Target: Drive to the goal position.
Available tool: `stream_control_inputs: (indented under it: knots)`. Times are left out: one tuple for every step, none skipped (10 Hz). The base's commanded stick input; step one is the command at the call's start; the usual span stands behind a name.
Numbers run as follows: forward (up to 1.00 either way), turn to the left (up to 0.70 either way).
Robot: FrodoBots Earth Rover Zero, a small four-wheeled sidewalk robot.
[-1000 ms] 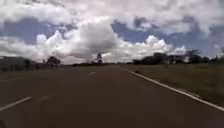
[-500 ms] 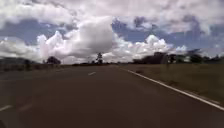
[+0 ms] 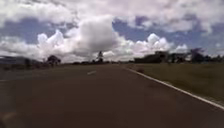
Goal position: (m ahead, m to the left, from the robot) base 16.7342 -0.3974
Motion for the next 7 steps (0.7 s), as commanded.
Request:
stream_control_inputs:
  knots:
    - [1.00,-0.10]
    - [1.00,0.00]
    - [1.00,0.00]
    - [1.00,0.00]
    - [1.00,0.00]
    - [1.00,0.00]
    - [1.00,0.00]
